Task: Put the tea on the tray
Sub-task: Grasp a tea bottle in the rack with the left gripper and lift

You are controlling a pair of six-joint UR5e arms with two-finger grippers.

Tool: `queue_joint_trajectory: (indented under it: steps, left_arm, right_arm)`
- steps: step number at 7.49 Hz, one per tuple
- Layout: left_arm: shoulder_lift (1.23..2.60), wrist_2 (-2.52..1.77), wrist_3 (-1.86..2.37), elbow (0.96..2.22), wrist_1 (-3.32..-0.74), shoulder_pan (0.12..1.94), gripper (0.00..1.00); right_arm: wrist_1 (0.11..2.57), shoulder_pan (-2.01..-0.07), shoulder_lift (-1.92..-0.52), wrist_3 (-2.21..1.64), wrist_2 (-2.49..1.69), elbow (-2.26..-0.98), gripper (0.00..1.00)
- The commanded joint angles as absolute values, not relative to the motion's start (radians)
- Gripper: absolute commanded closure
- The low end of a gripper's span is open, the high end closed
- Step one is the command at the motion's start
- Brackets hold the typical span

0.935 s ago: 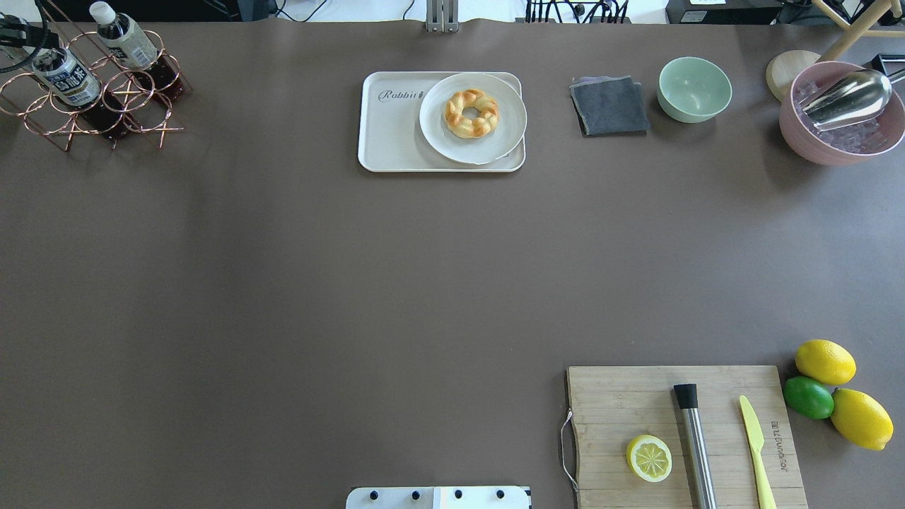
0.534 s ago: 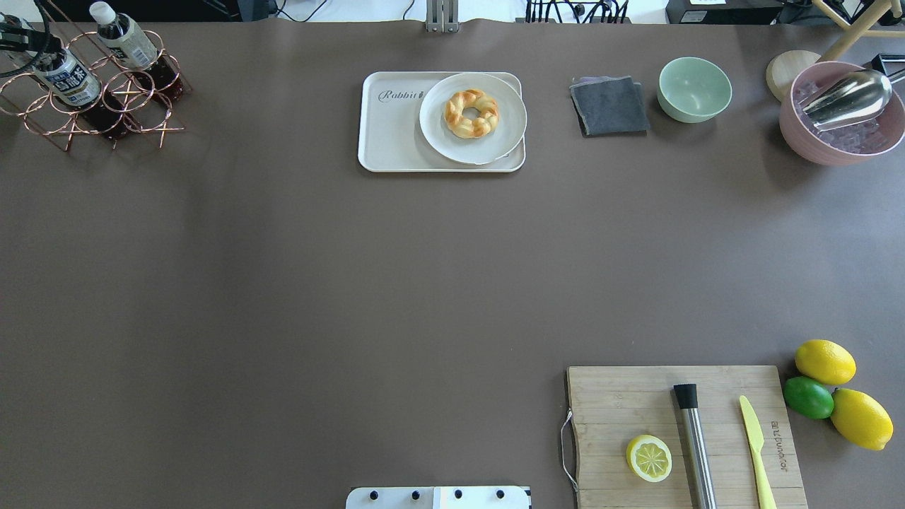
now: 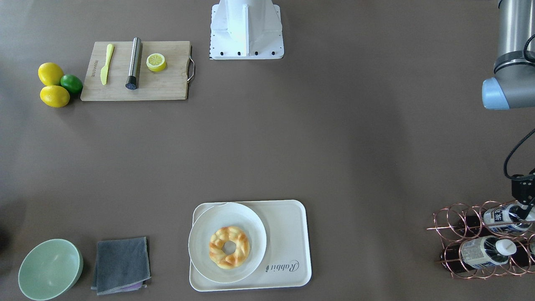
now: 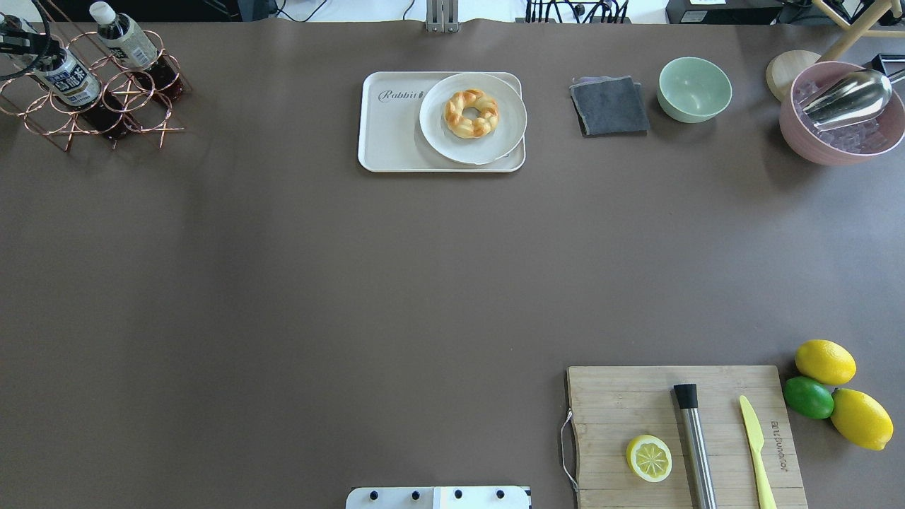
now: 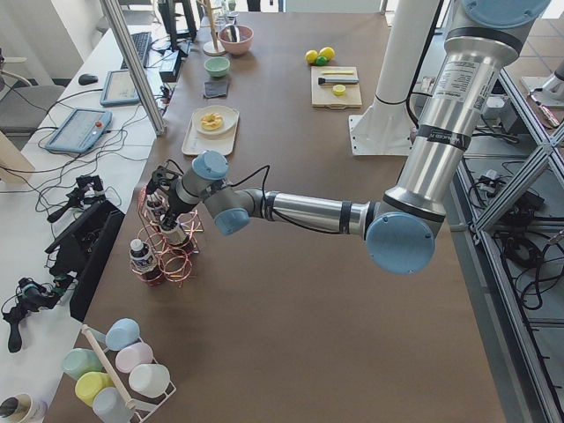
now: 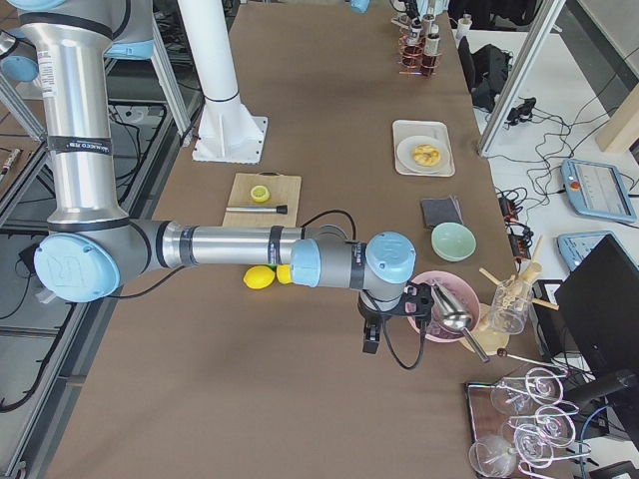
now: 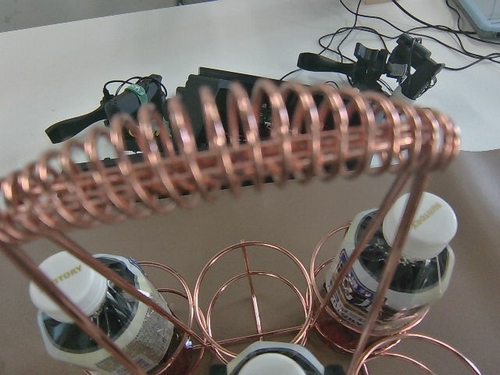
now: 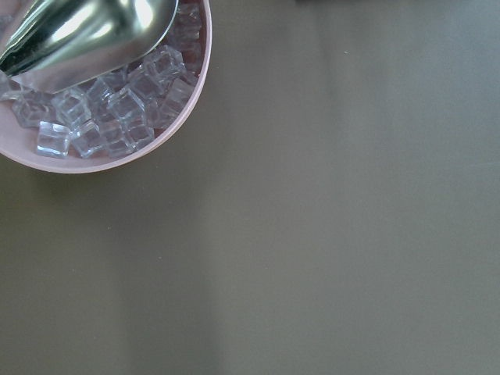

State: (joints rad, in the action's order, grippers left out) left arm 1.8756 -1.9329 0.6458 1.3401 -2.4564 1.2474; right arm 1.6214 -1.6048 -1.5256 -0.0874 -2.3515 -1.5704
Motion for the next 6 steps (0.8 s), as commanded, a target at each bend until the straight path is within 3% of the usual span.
queue_joint_trajectory:
  steps: [1,6]
  left_arm:
    - [1.876,-1.934,0.646,1.342,-2.456,1.247,1.00]
    - [1.882,-2.097,0.646,1.368,-2.428,1.327,1.00]
  right_arm:
    - [1.621,-1.608,-1.526,-0.087,-2.352,-1.571,0.00]
    - [1.621,-1.614,-1.529,-0.086,-2.352,-1.569,0.00]
